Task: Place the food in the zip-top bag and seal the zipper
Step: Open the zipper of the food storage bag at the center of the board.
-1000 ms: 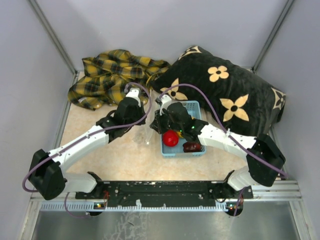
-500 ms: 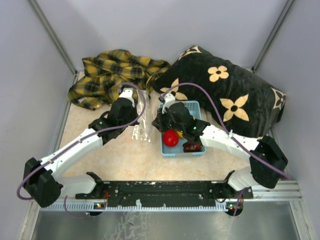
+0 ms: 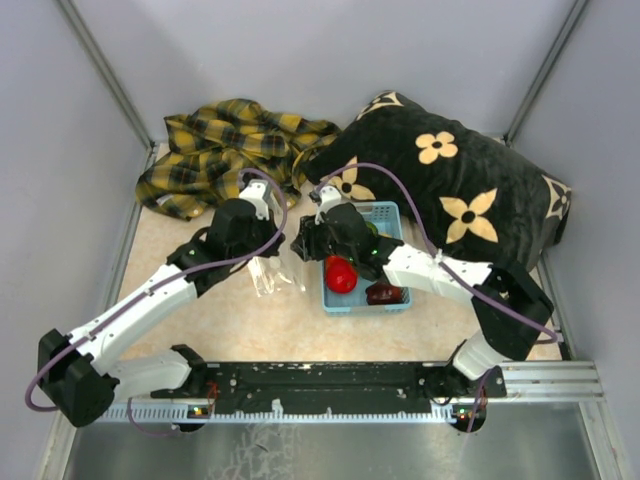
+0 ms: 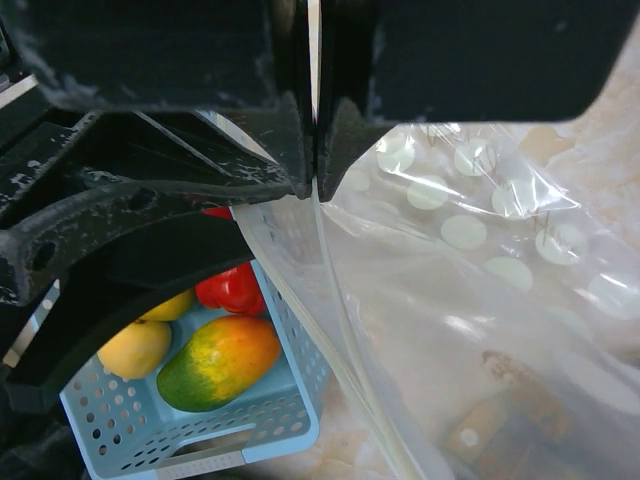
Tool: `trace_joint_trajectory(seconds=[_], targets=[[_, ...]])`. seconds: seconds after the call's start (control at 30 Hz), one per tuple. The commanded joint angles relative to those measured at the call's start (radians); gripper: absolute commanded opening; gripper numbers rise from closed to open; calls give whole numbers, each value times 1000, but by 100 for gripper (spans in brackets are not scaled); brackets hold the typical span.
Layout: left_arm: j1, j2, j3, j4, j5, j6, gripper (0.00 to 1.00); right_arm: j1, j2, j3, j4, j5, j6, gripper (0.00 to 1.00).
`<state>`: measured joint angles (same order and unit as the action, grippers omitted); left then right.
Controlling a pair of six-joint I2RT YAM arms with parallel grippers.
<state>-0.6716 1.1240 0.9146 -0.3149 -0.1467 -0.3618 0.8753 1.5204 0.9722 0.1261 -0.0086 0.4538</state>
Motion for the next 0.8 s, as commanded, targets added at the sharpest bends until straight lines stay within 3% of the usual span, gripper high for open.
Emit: trace_joint_trajectory(seconds=[0.0, 0.13, 0.2, 0.33, 0.77], targets=[[3, 5, -12, 13, 37, 6, 0, 13, 26, 81, 73, 11, -6, 42], [3, 21, -4, 13, 61, 11, 0, 13, 54, 115, 83, -4, -23, 41], [3, 20, 4, 2, 59, 14, 0, 12, 71, 136, 67, 12, -41, 36], [3, -2, 31, -67, -5, 24, 0, -15, 83, 153, 18, 66, -77, 0], [4, -29, 86, -329, -406, -44, 0, -82, -46, 109, -120, 181, -109, 0]])
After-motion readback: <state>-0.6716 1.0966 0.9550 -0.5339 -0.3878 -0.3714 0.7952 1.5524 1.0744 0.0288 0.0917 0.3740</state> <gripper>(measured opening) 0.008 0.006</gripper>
